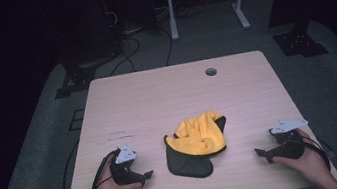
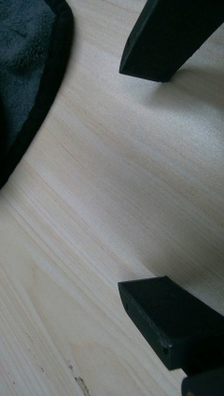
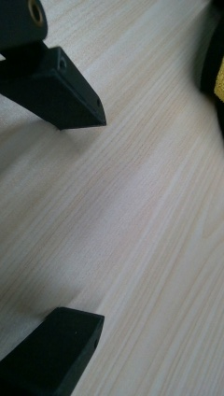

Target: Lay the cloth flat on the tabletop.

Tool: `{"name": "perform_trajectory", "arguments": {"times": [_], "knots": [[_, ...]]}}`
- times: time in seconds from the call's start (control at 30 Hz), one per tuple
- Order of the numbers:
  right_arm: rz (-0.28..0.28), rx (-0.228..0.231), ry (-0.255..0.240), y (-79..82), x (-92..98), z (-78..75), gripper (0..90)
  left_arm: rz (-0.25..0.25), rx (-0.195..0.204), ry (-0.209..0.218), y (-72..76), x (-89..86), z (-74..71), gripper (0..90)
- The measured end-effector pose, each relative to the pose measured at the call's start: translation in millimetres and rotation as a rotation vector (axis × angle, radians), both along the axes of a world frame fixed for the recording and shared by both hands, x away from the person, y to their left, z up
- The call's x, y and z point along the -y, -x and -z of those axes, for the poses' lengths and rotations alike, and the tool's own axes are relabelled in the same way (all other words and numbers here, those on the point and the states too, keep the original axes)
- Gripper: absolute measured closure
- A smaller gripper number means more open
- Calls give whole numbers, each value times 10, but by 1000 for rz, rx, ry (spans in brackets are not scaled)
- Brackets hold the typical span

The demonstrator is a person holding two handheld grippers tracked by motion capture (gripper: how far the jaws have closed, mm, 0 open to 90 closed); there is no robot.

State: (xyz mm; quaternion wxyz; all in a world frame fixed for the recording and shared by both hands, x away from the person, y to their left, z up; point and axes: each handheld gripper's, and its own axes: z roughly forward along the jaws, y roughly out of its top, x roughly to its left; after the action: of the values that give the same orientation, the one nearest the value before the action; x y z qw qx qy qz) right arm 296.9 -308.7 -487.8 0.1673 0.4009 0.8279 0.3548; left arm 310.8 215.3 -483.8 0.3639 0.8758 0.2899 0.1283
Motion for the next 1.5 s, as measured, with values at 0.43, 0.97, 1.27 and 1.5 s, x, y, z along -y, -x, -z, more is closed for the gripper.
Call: {"name": "perform_trajectory", "arguments": {"times": [0.43,0.97,1.27,1.5], "knots": [[1,0,-2,7,6,-1,51,0,0,0,0,0,0,0],[-105,29,-104,79,-115,-211,341,0,0,0,-1,0,0,0],[-185,32,-126,58,-394,-274,343,0,1,0,0,0,0,0],[-266,44,-126,33,-702,-320,353,0,1,0,-1,0,0,0]]}}
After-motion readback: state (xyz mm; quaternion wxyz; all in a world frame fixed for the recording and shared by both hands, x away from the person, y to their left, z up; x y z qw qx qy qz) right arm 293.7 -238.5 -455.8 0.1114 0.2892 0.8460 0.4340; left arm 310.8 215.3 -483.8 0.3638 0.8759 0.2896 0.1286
